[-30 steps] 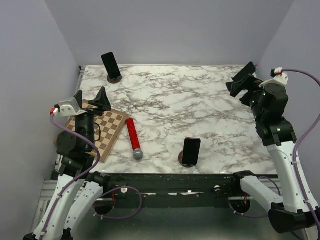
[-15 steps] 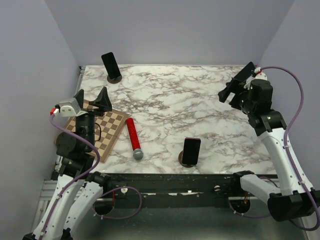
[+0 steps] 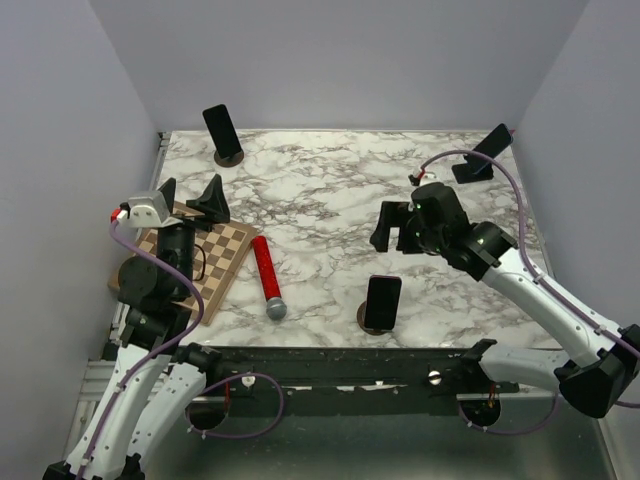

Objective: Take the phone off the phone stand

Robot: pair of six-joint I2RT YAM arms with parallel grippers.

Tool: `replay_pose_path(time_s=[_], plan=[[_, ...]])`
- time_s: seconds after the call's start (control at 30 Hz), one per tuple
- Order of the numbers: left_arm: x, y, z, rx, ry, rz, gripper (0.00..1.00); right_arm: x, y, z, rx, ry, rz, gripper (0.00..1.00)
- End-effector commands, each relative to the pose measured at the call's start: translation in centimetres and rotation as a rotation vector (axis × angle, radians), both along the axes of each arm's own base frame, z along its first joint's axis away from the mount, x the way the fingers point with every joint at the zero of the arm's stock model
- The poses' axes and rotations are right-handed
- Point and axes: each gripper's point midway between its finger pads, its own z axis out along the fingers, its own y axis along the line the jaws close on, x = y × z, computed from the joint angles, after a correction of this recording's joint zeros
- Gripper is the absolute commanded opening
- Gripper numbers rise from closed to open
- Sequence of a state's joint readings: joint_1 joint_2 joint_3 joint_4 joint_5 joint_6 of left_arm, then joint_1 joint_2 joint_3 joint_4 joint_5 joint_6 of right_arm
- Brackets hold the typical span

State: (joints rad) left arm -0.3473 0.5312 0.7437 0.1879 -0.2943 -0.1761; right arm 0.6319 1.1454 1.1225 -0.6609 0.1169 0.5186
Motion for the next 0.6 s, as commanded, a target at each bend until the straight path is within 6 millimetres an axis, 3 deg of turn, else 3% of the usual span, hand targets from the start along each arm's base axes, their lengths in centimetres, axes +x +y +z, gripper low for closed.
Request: replay_pose_path(time_s=[0.0,0.13,0.27,0.4,0.57], plan=[[-0.4,-0.5,0.7,0.012,-0.017,-0.026,0.99,-2.2,-2.0,-1.8,-0.13,0.06,-0.108,1.0],[-0.3,-0.5,0.7,0.016,-0.008,-0.026,0.99,-4.2,-2.8,-2.0,-0.15,0.084,-0.13,1.0],[-0.2,-0.7,0.6,0.016,0.001,-0.036,0.99,-6.0,-1.8,-1.5,-0.092,0.12,-0.09,1.0],[0.1,-0.7,0.3,0.019,0.019,-0.031,0.98,-7.2,-2.0,-1.7,-0.11,0.143,-0.119,1.0],[0.6,-0.8,0.0,0.029,0.056,-0.026,0.98,-9.4,-0.8,-2.0,-0.134,0.164,-0.112,1.0]])
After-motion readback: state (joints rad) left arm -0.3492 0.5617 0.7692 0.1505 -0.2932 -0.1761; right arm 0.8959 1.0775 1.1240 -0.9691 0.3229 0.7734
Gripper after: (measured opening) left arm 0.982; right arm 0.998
